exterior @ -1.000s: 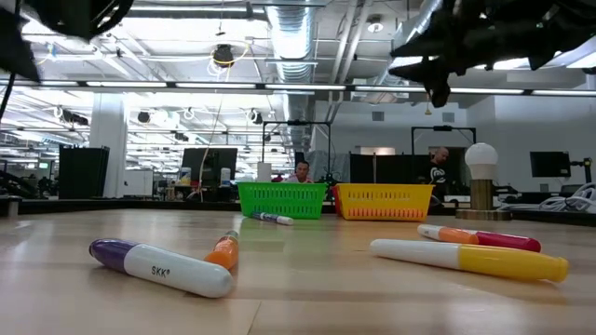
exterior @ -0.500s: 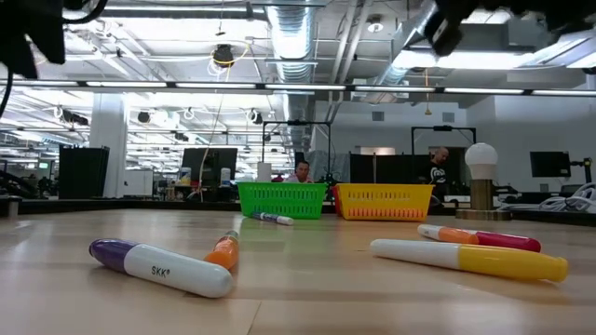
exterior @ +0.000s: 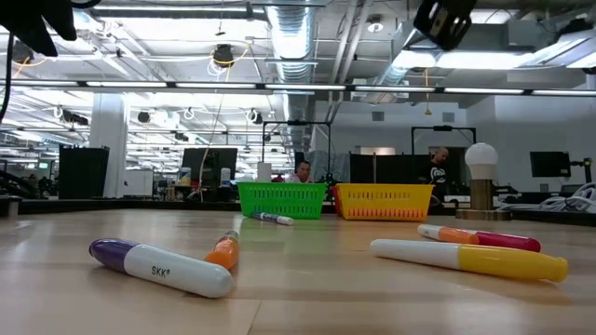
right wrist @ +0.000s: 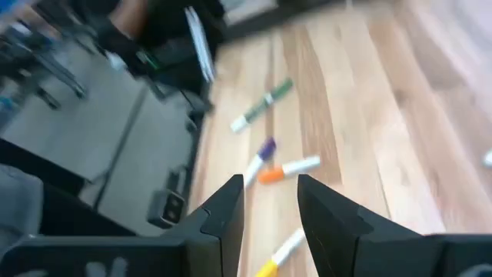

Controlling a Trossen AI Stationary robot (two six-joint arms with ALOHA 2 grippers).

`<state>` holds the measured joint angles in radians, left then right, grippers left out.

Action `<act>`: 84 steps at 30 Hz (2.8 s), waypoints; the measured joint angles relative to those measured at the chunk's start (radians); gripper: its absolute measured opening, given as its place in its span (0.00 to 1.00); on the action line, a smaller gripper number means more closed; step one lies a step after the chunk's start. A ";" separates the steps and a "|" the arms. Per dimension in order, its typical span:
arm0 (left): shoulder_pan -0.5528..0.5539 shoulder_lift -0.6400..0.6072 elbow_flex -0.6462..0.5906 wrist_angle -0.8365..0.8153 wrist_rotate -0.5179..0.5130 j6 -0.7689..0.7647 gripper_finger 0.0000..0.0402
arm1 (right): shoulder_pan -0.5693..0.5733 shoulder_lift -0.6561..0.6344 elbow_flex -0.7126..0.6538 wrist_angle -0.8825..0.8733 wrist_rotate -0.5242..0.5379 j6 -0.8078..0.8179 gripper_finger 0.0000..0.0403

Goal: Pick & Place Markers
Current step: Put the right orange pen into the blue bin

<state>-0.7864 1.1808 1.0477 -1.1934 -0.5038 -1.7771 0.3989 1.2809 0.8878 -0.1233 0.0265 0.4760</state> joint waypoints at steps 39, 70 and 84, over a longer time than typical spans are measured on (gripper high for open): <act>0.000 -0.001 0.000 0.010 -0.042 0.096 0.41 | -0.048 0.409 0.147 -0.378 -0.049 0.651 0.28; 0.000 -0.001 0.000 0.017 -0.080 0.120 0.41 | -0.087 0.510 0.147 -0.361 -0.050 0.650 0.28; 0.000 -0.001 0.000 0.021 -0.080 0.124 0.41 | -0.086 0.504 0.147 -0.368 -0.053 0.650 0.28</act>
<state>-0.7867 1.1801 1.0473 -1.1728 -0.5842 -1.6529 0.3127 1.7851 1.0348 -0.4915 -0.0270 1.1260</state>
